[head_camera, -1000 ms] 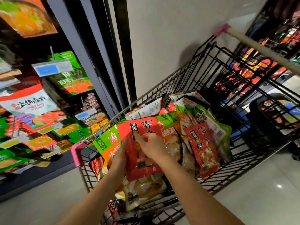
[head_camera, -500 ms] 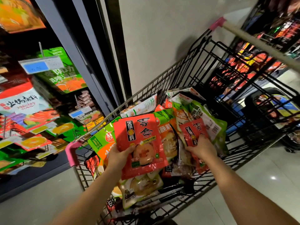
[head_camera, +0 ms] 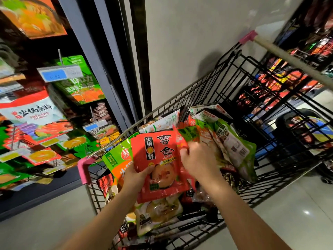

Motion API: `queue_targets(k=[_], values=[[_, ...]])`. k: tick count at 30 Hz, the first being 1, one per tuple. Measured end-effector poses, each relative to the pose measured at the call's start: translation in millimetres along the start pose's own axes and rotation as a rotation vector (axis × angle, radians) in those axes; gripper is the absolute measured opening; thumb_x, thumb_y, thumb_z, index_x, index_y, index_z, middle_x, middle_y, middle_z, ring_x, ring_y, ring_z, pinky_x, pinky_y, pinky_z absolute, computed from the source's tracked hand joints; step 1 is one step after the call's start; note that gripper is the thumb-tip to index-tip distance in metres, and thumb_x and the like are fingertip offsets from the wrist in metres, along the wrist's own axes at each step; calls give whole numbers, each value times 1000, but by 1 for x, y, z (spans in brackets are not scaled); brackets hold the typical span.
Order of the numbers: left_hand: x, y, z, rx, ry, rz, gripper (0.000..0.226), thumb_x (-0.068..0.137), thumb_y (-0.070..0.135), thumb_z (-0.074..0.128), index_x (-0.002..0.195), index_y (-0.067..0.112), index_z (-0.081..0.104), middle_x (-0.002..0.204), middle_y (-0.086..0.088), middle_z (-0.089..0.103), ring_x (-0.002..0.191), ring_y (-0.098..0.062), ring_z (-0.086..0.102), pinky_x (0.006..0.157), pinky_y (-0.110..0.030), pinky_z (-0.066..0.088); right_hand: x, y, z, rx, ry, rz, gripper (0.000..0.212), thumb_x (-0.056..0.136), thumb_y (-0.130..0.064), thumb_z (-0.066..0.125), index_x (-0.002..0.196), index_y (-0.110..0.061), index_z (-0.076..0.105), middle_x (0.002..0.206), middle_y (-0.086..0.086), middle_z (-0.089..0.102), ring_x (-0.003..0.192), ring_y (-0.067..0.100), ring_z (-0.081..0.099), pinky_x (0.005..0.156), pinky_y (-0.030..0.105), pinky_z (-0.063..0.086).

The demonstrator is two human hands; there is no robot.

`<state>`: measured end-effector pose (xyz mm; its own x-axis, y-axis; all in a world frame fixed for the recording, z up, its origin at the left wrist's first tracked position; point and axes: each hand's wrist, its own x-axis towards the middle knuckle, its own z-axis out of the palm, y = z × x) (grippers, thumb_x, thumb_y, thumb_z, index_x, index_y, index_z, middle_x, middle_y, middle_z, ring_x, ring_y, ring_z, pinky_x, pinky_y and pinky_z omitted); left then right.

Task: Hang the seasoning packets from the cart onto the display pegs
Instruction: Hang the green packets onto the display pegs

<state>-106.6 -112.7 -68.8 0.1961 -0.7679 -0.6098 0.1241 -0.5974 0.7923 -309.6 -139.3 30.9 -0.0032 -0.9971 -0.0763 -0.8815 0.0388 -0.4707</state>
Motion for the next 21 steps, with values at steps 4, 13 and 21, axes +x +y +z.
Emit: queue_targets(k=[4, 13, 21], values=[[-3, 0, -9, -49, -20, -32, 35, 84, 16, 82, 116, 17, 68, 93, -5, 79, 83, -30, 76, 82, -54, 61, 12, -11, 32, 329, -169, 74, 33, 99, -50, 59, 97, -19, 72, 87, -3, 67, 84, 17, 63, 75, 34, 49], [-13, 4, -9, -138, -88, -109, 42, 86, 55, 73, 117, 27, 68, 98, -6, 79, 87, -28, 77, 83, -45, 59, -4, 13, 77, 224, -246, 276, 84, 88, -67, 64, 159, -36, 30, 167, 2, 26, 154, 30, 23, 123, 53, 29], [-9, 12, -5, -18, -58, -44, 49, 64, 28, 95, 107, 14, 74, 91, -10, 79, 78, -29, 77, 71, -43, 64, -21, 34, 64, 513, -105, 336, 27, 103, -21, 59, 129, -26, 66, 127, -8, 64, 121, 16, 62, 102, 36, 51]])
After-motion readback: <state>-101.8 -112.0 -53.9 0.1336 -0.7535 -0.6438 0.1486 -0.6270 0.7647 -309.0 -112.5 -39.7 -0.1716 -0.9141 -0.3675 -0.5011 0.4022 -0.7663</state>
